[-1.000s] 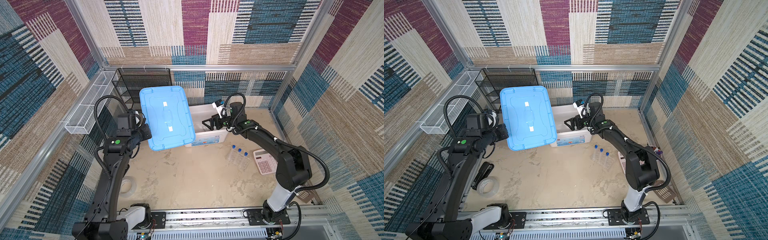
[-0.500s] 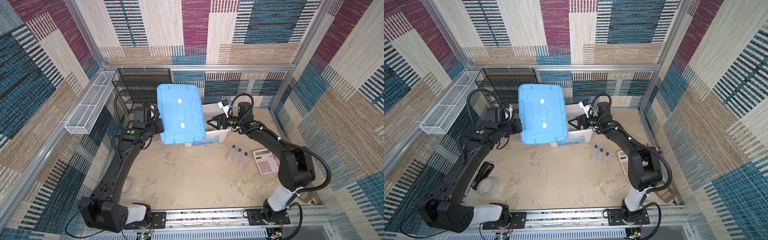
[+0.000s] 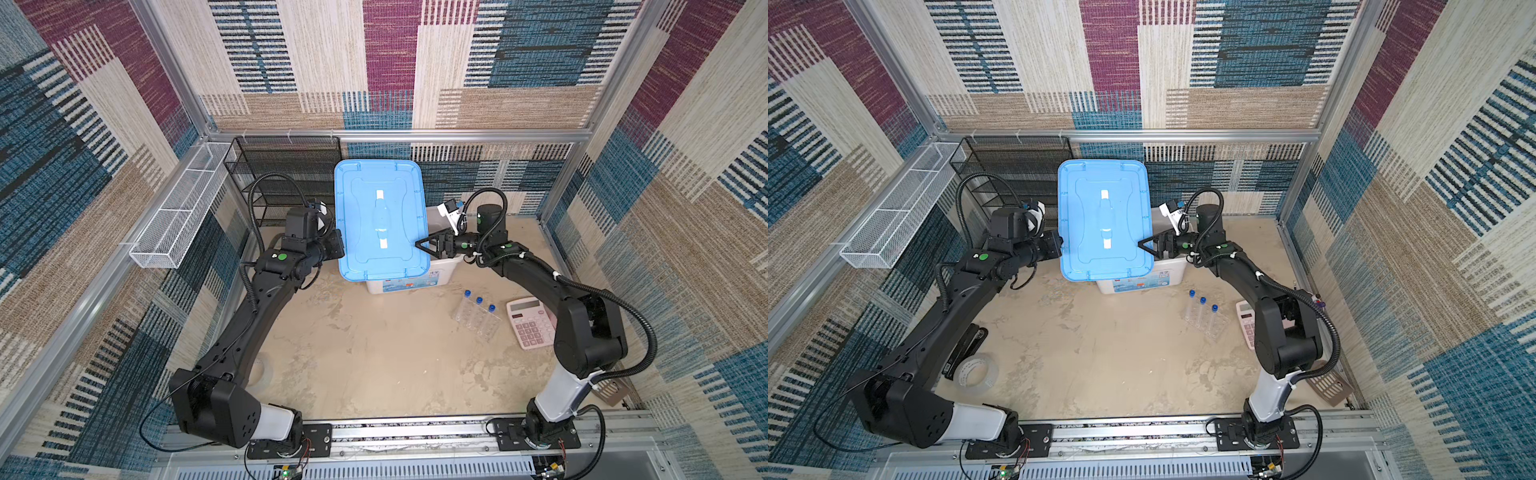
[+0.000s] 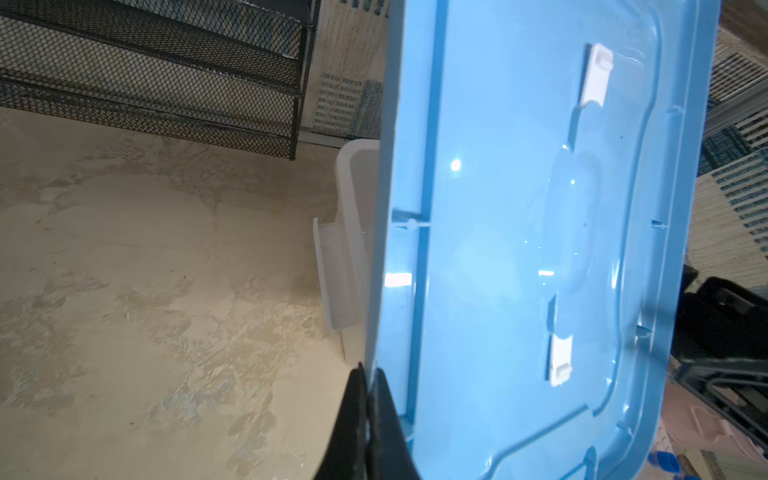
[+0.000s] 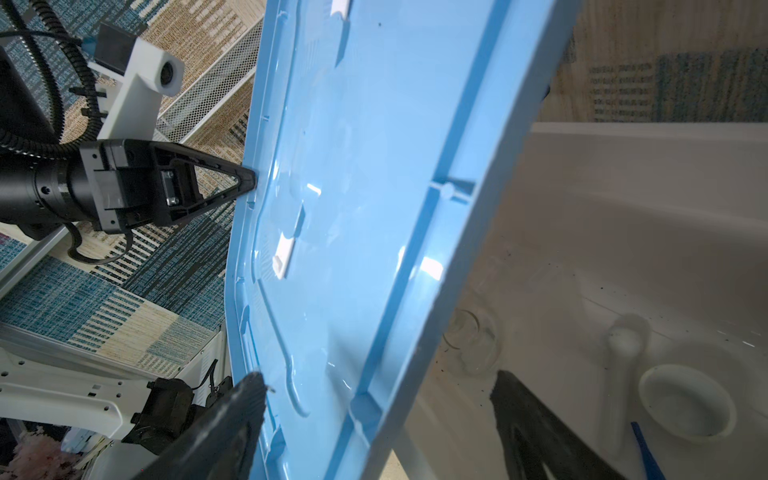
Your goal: Organize the chemistry lab equipment
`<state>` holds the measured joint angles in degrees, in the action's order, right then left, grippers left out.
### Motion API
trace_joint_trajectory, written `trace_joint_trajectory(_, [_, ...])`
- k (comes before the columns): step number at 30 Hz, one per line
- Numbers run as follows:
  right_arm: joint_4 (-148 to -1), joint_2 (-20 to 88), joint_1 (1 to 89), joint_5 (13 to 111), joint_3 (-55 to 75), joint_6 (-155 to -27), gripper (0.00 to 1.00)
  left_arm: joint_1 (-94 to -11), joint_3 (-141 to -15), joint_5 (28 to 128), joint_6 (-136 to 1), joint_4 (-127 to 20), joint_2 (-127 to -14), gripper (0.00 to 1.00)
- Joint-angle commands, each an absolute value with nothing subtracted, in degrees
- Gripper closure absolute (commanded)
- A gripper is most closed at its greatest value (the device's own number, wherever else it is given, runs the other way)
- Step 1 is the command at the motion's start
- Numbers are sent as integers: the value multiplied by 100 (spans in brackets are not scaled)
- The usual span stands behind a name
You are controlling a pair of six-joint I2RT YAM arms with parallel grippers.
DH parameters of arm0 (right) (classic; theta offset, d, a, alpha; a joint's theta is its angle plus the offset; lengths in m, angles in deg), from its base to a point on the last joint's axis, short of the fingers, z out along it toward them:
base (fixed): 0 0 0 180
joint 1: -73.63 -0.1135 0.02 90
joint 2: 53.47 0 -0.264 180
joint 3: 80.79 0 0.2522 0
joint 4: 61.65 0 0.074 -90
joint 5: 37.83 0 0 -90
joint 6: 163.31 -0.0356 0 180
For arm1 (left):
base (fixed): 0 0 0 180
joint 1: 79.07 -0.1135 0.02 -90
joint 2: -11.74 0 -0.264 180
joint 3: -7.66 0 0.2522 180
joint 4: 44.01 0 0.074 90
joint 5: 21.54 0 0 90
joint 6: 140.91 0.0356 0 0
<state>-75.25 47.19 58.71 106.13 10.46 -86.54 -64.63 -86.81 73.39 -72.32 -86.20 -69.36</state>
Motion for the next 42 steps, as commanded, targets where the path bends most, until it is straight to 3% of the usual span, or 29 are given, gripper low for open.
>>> trace_joint_trajectory(1, [-7274,4708,5899,10664,1023,-8846,13,-6439,-8678,7527,-7443,-8118,-6981,100])
trace_joint_trajectory(13, [-7053,4690,5900,11043,1035,-9162,28,-6340,-8699,7679,-7579,-7774,-7272,100])
trace_joint_trajectory(22, [-7151,4672,5895,10964,1116,-9215,54,-6281,-8766,7751,-7600,-7679,-7532,100])
trace_joint_trajectory(31, [-7263,4699,5904,10817,1208,-9291,70,-6255,-8850,7812,-7620,-7710,-7789,100])
trace_joint_trajectory(42, [-7260,4630,5930,10696,1208,-9387,87,-6255,-8862,7739,-7640,-7789,-7863,83])
